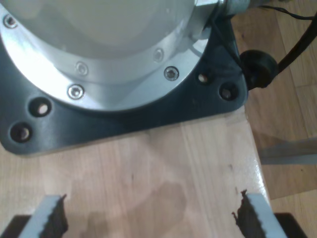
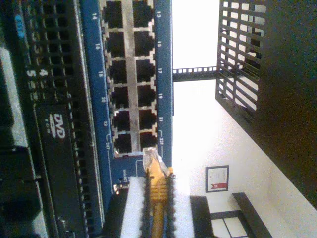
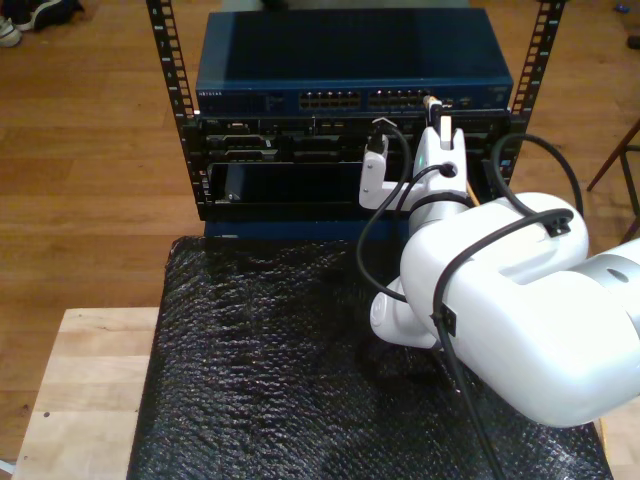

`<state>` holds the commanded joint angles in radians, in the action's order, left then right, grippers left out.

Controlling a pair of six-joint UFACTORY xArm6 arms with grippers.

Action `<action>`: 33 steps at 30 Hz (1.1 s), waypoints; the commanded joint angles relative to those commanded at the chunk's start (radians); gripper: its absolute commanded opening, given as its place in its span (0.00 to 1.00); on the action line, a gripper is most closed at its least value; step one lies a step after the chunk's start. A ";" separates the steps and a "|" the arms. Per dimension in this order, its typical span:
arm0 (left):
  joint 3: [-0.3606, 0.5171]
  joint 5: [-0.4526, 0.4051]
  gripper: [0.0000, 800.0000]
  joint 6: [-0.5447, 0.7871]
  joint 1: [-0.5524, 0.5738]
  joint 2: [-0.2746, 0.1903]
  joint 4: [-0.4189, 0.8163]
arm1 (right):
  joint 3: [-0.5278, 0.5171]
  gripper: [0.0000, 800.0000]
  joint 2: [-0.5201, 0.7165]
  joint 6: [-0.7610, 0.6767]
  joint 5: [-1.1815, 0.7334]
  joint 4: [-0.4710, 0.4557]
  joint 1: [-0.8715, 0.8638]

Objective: Grab the cable and plug it in

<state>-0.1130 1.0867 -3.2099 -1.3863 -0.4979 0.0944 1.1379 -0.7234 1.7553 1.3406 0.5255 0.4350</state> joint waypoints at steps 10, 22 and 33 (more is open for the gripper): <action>0.000 0.000 1.00 0.000 0.000 0.000 0.000 | 0.017 0.00 -0.009 -0.020 -0.003 -0.002 -0.002; 0.002 0.000 1.00 0.002 0.000 0.000 0.000 | 0.018 0.00 -0.011 -0.051 -0.006 -0.005 -0.002; 0.000 0.000 1.00 0.002 0.000 0.000 0.000 | 0.025 0.00 -0.011 -0.051 -0.006 -0.006 -0.003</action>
<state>-0.1130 1.0867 -3.2083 -1.3863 -0.4979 0.0944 1.1625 -0.7342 1.7047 1.3345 0.5194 0.4319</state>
